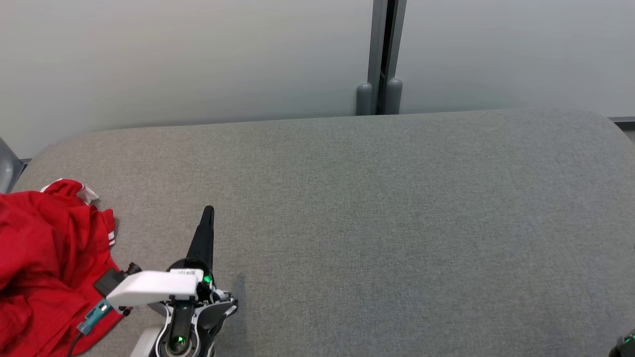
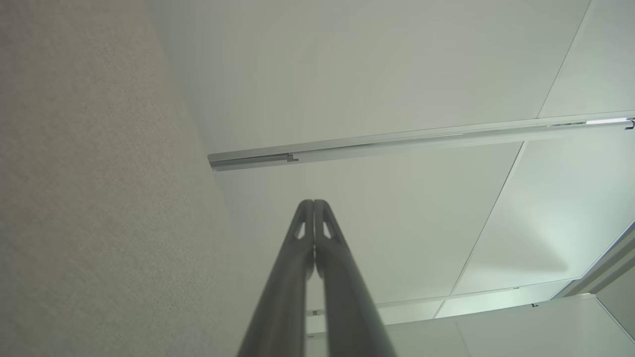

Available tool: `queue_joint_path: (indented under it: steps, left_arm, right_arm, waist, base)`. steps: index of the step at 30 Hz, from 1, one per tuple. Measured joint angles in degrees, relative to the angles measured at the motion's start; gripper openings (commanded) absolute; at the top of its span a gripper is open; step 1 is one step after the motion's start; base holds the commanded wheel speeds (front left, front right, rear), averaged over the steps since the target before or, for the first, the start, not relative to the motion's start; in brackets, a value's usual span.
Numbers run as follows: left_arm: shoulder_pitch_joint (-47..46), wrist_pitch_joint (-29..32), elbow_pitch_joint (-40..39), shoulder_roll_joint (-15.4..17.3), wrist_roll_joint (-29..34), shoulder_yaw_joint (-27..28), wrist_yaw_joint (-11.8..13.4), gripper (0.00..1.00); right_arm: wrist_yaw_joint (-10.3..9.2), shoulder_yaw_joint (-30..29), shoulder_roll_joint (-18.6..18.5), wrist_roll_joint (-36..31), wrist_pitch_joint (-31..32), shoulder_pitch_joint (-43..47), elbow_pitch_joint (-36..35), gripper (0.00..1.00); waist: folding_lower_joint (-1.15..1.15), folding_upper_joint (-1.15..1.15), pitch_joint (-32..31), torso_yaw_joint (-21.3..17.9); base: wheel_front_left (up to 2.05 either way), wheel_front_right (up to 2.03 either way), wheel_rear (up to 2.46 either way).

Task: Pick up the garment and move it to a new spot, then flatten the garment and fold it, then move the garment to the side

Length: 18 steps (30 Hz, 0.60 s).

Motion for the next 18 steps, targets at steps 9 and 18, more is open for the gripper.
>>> queue_joint_path:
  steps: [9,18]
  left_arm:
    - [4.29,-0.34,2.46,-0.33,0.16,0.32,0.10,1.00]
    - [5.13,-1.38,0.62,-0.32,1.56,3.07,0.10,1.00]
  right_arm:
    - [-0.08,1.19,2.14,-0.26,-0.87,1.98,2.87,1.00]
    - [-0.08,5.87,1.32,-2.97,-5.17,0.79,4.05,1.00]
  waist:
    - [0.00,0.00,-0.06,-0.03]
    - [0.00,0.00,-0.36,-0.07]
  base:
    - [0.00,0.00,0.00]
    - [0.00,0.00,0.00]
